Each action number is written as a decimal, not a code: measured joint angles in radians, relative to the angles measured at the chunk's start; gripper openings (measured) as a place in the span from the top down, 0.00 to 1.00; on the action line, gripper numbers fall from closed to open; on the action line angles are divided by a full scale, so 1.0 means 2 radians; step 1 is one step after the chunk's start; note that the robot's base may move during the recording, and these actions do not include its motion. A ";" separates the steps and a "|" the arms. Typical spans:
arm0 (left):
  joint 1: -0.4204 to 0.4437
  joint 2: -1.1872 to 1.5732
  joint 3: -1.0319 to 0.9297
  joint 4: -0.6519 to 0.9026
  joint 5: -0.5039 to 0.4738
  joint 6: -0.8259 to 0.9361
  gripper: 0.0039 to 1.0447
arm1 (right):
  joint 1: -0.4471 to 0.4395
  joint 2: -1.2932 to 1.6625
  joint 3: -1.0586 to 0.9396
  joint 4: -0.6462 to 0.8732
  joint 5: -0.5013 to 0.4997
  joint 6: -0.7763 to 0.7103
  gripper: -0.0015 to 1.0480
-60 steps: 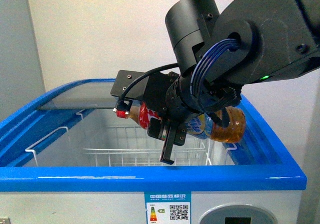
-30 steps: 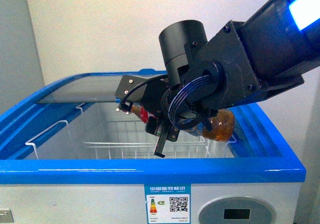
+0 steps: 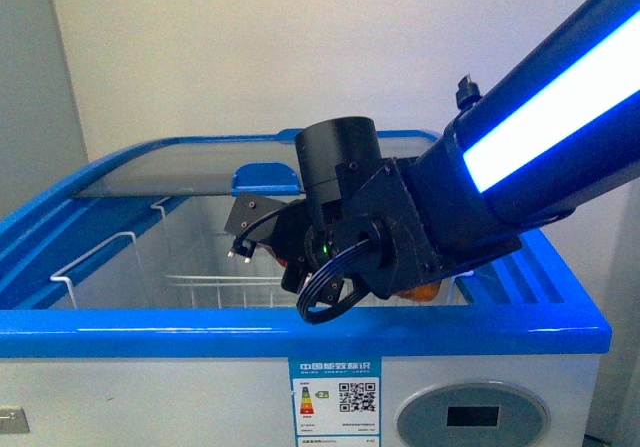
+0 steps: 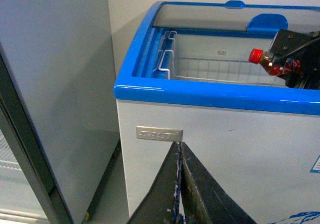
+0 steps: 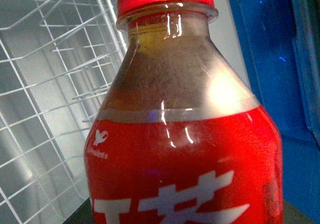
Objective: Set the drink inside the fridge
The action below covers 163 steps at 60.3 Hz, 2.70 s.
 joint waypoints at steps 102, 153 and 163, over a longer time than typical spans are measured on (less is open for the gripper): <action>0.000 0.000 0.000 0.000 0.000 0.001 0.98 | -0.099 -0.251 -0.143 -0.067 -0.150 0.294 0.07; 0.000 0.000 0.000 0.000 0.000 0.001 0.98 | -0.234 -1.075 -0.733 -0.181 -0.135 0.530 0.41; 0.000 0.000 0.000 0.000 0.000 0.001 0.98 | -0.236 -1.096 -0.778 -0.172 -0.135 0.523 0.78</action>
